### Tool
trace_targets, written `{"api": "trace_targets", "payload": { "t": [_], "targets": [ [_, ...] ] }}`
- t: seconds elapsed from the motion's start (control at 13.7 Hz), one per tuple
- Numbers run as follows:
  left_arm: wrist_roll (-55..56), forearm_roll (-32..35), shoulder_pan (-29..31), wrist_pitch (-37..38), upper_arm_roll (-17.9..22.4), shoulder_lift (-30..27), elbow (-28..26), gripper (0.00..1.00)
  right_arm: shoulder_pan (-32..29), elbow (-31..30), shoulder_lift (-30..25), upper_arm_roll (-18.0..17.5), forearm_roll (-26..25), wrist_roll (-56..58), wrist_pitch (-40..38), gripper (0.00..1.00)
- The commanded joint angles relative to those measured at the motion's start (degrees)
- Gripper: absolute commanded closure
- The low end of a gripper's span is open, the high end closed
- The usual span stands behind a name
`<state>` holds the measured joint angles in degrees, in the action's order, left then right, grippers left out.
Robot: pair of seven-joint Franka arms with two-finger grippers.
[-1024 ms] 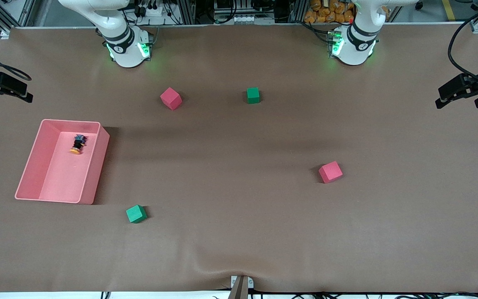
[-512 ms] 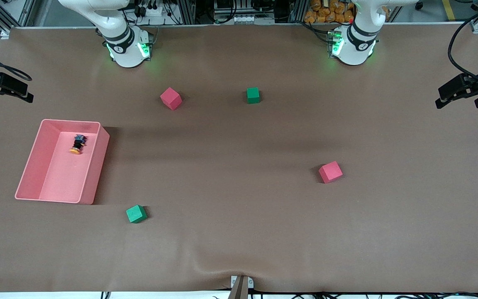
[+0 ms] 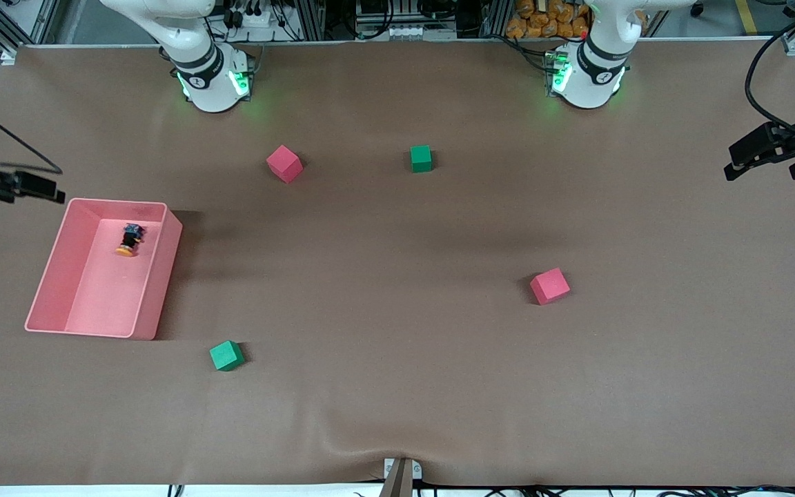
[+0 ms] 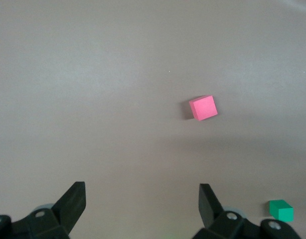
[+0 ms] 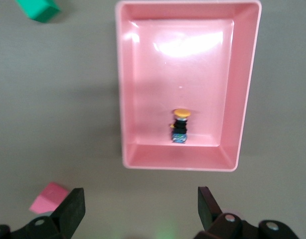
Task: Place and upright button with both arms
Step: 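Reach the right gripper into the pink tray toward the yellow button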
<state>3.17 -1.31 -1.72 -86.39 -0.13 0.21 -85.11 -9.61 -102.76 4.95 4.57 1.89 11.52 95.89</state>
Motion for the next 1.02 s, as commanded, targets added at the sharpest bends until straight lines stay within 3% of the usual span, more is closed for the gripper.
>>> {"api": "trace_targets", "payload": {
  "t": [0.0, 0.15, 0.51, 0.95],
  "targets": [
    [-0.36, 1.22, -0.04, 0.87, -0.13, 0.15, 0.91, 0.0, -3.13, -0.07, 6.62, -0.62, -1.52, 4.29, 3.84, 0.0],
    [-0.36, 1.22, -0.04, 0.87, -0.13, 0.15, 0.91, 0.0, -3.23, -2.69, 9.28, -0.71, -4.78, 4.92, 9.19, 0.0],
    [-0.45, 1.22, -0.04, 0.87, -0.13, 0.15, 0.82, 0.0, -3.84, -17.9, 9.63, -0.71, -4.96, 4.92, 29.24, 0.0],
    [0.08, 1.22, -0.22, 0.87, -0.13, 0.15, 0.82, 0.0, -5.59, -20.82, 12.09, -0.71, -5.05, 7.72, 36.73, 0.0]
  ]
}}
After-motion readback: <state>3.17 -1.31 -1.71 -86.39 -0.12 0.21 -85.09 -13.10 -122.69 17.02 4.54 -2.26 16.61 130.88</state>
